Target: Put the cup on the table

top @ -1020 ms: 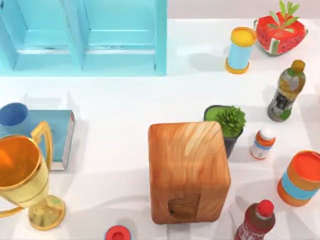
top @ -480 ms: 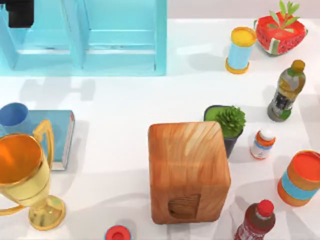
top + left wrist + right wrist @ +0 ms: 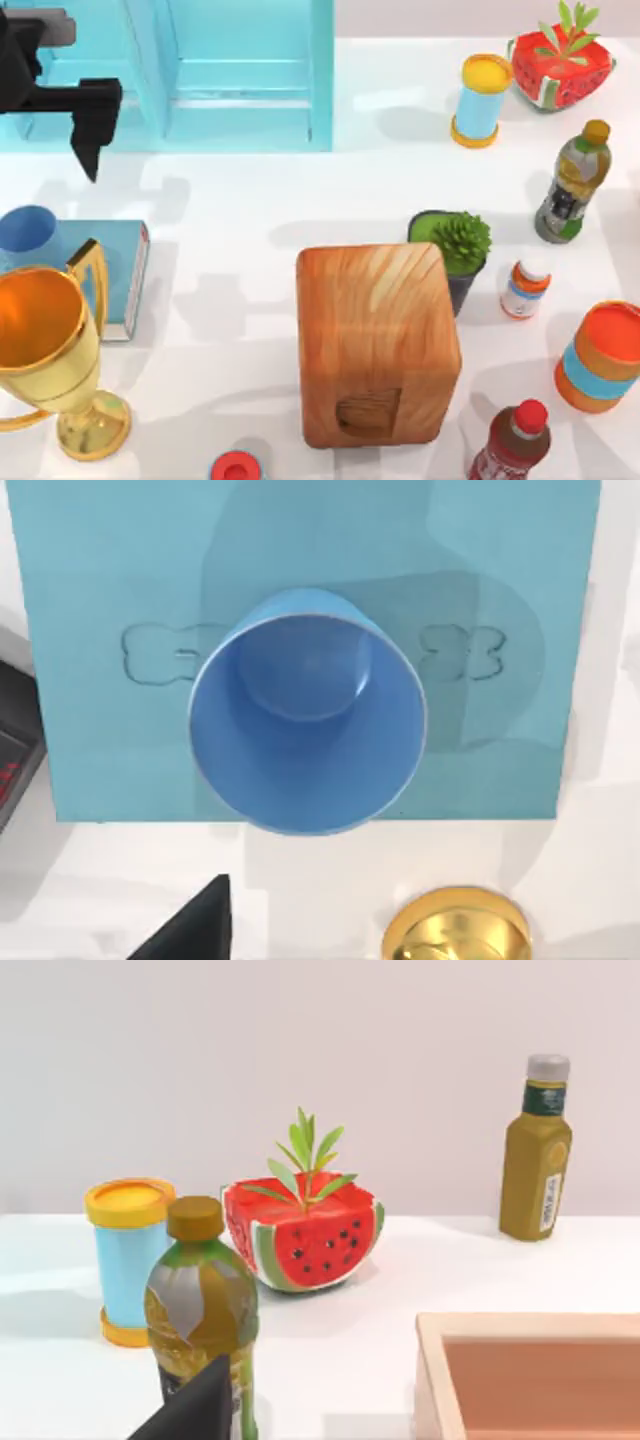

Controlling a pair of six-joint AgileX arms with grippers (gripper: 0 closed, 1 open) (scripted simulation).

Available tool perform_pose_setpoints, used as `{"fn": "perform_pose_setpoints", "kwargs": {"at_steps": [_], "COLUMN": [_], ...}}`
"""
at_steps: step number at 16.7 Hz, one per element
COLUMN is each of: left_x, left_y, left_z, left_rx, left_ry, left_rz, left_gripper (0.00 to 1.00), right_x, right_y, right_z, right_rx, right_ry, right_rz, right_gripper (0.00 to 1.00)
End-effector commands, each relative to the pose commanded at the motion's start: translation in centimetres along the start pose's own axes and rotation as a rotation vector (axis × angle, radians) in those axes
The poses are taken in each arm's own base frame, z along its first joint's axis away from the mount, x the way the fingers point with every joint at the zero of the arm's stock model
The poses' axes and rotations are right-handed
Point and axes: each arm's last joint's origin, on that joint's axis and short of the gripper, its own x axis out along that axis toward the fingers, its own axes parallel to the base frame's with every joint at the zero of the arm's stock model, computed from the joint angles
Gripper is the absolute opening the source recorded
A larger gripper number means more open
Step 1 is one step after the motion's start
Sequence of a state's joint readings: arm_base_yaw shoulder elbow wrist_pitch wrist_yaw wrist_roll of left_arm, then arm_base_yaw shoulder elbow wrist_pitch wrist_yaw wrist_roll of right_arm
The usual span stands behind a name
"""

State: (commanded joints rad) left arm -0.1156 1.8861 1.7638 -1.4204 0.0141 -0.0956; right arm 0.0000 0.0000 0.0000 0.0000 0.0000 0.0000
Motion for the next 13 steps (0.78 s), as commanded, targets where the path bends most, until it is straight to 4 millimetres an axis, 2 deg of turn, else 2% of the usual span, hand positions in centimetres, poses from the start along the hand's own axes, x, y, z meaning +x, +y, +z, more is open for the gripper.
{"fn": "perform_pose_setpoints", "kwargs": {"at_steps": [9, 11, 13], "left_x": [1.0, 2.5, 4.9], "left_y": [0.0, 0.1, 0.1], "left_z": [0.3, 0.5, 0.6], "left_rx": [0.008, 0.006, 0.006], "left_ry": [0.027, 0.03, 0.025], "left_rz": [0.021, 0.022, 0.021], "left_gripper": [1.0, 1.0, 1.0], "right_x": [0.0, 0.0, 0.0], "right_y": [0.0, 0.0, 0.0], "right_z": [0.0, 0.0, 0.0], "right_rx": [0.0, 0.0, 0.0], "right_ry": [0.0, 0.0, 0.0], "right_rz": [0.0, 0.0, 0.0], "right_gripper": [1.0, 1.0, 1.0]}}
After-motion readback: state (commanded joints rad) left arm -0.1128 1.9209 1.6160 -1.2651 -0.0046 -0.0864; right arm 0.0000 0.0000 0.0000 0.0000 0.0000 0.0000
